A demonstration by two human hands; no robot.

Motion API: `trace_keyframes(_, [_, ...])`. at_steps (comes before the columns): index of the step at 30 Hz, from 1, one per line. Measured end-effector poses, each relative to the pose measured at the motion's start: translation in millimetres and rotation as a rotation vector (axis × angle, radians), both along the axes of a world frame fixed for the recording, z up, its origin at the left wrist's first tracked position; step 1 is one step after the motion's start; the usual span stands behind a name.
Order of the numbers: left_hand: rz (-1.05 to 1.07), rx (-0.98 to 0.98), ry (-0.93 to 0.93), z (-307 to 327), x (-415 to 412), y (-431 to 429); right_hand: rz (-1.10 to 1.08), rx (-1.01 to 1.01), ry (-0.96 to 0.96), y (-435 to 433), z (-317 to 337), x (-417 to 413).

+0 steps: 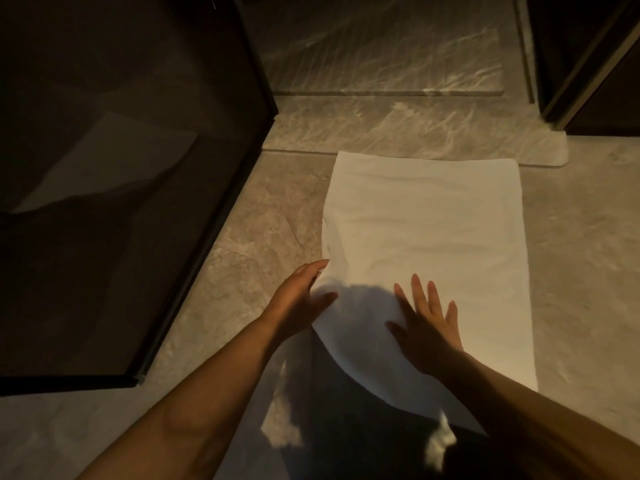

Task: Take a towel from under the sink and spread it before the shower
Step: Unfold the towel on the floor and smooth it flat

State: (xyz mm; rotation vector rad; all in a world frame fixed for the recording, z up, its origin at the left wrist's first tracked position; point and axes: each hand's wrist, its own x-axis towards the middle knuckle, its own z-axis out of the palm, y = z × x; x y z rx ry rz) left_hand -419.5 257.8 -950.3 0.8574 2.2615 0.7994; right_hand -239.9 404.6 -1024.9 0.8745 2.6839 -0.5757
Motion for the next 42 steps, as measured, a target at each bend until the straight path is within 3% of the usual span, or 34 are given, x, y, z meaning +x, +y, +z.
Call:
trace_keyframes(4, [0.062,-0.052,0.084,-4.8,9.0,2.3,0.018,-0.002,-0.024,1.9,2.8,1.0])
trace_keyframes(8, [0.097,-0.027,-0.014,-11.3,9.5,-5.0,0.020,-0.018,-0.041,2.3,3.8,0.6])
trace_keyframes(11, [0.136,-0.157,0.005,-21.9,15.1,-15.3,0.030,-0.034,-0.045,3.6,7.3,2.5])
trace_keyframes(21, [0.152,-0.121,0.060,-25.8,12.2,-28.5,0.027,-0.072,-0.035,5.0,18.3,5.3])
trace_keyframes(26, [-0.019,-0.242,0.171,-40.5,-10.2,-32.7,0.030,-0.037,0.057,2.7,14.1,-3.8])
trace_keyframes(32, [-0.125,-0.174,0.355,-76.5,-26.0,1.7,-0.113,-0.029,-0.012,13.2,0.3,-10.7])
trace_keyframes(36, [-0.355,-0.089,0.520,-91.1,-12.5,26.2,-0.153,-0.055,-0.005,13.1,-7.9,-5.7])
trace_keyframes(42, [-0.300,-0.077,0.593,-109.2,6.2,31.4,-0.245,-0.114,0.089,9.4,-5.7,2.4])
